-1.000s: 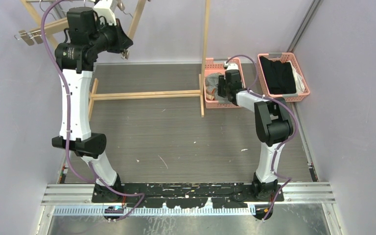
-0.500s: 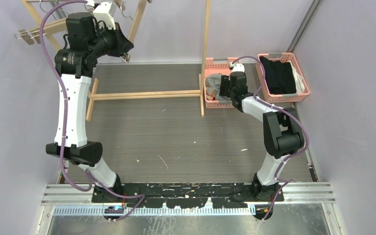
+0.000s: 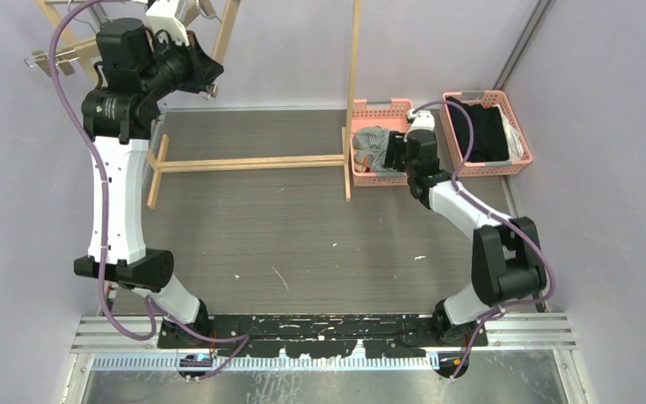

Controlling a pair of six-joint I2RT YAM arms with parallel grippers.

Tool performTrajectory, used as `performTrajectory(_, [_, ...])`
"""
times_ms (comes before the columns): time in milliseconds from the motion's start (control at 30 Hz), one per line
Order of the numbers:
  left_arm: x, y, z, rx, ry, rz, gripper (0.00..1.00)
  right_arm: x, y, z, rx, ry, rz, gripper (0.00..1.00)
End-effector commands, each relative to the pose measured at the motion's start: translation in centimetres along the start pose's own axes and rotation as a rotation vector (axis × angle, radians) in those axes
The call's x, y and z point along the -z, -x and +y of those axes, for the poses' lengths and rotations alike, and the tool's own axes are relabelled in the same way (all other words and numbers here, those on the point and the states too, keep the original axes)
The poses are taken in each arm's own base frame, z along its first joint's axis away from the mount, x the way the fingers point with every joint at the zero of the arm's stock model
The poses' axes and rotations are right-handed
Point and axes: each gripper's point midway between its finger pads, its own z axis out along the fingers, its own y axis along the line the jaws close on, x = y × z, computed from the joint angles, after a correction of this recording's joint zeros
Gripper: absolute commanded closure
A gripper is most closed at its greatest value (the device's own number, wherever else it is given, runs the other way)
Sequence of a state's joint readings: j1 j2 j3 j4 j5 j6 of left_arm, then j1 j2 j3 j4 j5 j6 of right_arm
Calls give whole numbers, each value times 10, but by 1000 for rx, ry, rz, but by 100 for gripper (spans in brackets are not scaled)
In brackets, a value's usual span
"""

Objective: Remove the underwear clipped to the hanger

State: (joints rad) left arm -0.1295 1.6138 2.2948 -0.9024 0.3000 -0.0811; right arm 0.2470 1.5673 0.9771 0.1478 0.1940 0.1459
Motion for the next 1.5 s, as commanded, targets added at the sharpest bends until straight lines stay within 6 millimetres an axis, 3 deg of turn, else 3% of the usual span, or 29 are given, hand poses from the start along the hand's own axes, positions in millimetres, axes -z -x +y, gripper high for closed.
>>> performTrajectory(0, [2, 36, 2, -56, 7, -109, 100, 39, 61, 4, -47, 24, -184, 32])
performTrajectory(300, [-19, 29, 9, -49, 9, -76, 100, 100, 104, -10, -84, -6, -344, 30])
performTrajectory(533, [-19, 24, 12, -53, 20, -69, 100, 138, 132, -15, -104, 2, -437, 28])
performTrajectory(933, [-39, 15, 23, -48, 35, -35, 100, 179, 148, -16, -121, 36, -511, 28])
performTrajectory(1133, [-45, 33, 29, -40, 47, -84, 98, 196, 151, -12, -128, 78, -541, 27])
performTrajectory(1233, [-46, 37, 29, -30, 41, -101, 86, 199, 149, -9, -130, 94, -539, 28])
performTrajectory(1367, [-45, 39, 30, -32, 51, -125, 58, 203, 149, -9, -126, 100, -547, 27])
performTrajectory(1467, [-38, 43, 29, -41, 60, -147, 48, 205, 148, -3, -110, 133, -547, 27])
